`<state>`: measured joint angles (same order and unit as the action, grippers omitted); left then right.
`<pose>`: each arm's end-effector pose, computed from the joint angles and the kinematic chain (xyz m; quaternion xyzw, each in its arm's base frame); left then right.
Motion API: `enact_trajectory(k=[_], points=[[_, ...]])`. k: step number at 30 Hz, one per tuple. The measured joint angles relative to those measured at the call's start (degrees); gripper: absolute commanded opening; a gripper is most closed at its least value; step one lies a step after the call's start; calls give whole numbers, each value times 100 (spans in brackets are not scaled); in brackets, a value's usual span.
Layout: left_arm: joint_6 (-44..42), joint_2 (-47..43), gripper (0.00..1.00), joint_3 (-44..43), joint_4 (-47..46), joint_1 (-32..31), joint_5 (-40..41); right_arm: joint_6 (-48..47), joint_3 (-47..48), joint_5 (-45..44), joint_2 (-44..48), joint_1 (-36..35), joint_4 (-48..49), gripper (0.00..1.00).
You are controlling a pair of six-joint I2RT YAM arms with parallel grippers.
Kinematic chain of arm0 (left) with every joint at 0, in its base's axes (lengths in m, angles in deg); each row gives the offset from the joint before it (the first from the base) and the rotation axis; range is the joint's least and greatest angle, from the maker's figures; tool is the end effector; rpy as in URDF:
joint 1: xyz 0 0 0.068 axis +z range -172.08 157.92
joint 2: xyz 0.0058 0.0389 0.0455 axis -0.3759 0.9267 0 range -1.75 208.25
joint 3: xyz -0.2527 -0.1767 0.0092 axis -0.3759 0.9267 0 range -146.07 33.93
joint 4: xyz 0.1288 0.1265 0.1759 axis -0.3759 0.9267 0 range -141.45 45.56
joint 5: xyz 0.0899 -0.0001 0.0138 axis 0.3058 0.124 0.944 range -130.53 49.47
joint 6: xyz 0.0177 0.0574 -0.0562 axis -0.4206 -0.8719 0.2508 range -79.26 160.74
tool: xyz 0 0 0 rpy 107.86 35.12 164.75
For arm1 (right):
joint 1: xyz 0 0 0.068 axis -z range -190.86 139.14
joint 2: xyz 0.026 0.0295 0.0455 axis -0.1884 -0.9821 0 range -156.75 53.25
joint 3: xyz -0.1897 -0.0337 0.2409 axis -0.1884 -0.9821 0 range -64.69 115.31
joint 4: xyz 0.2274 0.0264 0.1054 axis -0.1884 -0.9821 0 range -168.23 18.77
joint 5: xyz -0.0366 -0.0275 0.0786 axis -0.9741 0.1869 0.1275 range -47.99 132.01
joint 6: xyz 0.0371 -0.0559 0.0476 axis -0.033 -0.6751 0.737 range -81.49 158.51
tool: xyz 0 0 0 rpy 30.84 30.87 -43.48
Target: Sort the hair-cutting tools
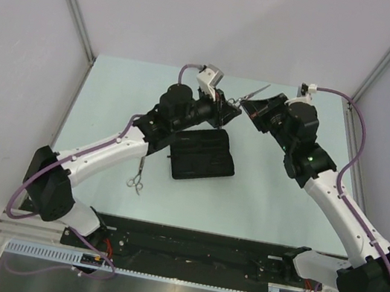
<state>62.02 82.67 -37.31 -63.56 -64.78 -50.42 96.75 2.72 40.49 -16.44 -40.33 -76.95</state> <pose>0.2693 -0.2652 0.4149 0.1915 0.6874 -0.4219 0.5593 0.2594 0.1443 0.4258 0.1959 0.7288 0.4473 0.4800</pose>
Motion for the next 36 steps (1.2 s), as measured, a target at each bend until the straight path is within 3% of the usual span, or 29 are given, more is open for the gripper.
enact_trajectory(k=[2,3,6,7,10,12,17,20,23,24,30,36], points=[[-33,0,1,-2,13,-20,103,-4,0,-7,0,-9,0,0],[-37,2,0,-2,28,-26,170,-7,0,-7,4,-11,-4,0],[-39,9,0,-46,118,-39,251,-44,0,-7,2,-11,-39,37],[-44,17,0,-63,155,-44,282,-46,7,-11,4,-11,-59,54],[-66,66,0,-184,345,-46,448,-157,24,-13,4,-2,-293,71],[-81,72,0,-219,520,-37,546,-271,24,-44,26,17,-468,74],[26,28,0,-146,905,151,352,-734,24,133,199,302,-822,72],[289,-131,0,92,1152,603,-103,-1001,44,372,297,660,-1010,67],[468,-350,0,439,1541,1266,-570,-1300,61,669,293,966,-1106,56],[481,-428,0,568,1690,1478,-697,-1408,66,776,260,1012,-1147,47],[474,-1174,0,1519,2608,2238,-1405,-2105,142,1554,-472,833,-1311,20],[483,-1499,0,2035,3077,2900,-2317,-2520,44,2083,-1746,319,-1421,11]])
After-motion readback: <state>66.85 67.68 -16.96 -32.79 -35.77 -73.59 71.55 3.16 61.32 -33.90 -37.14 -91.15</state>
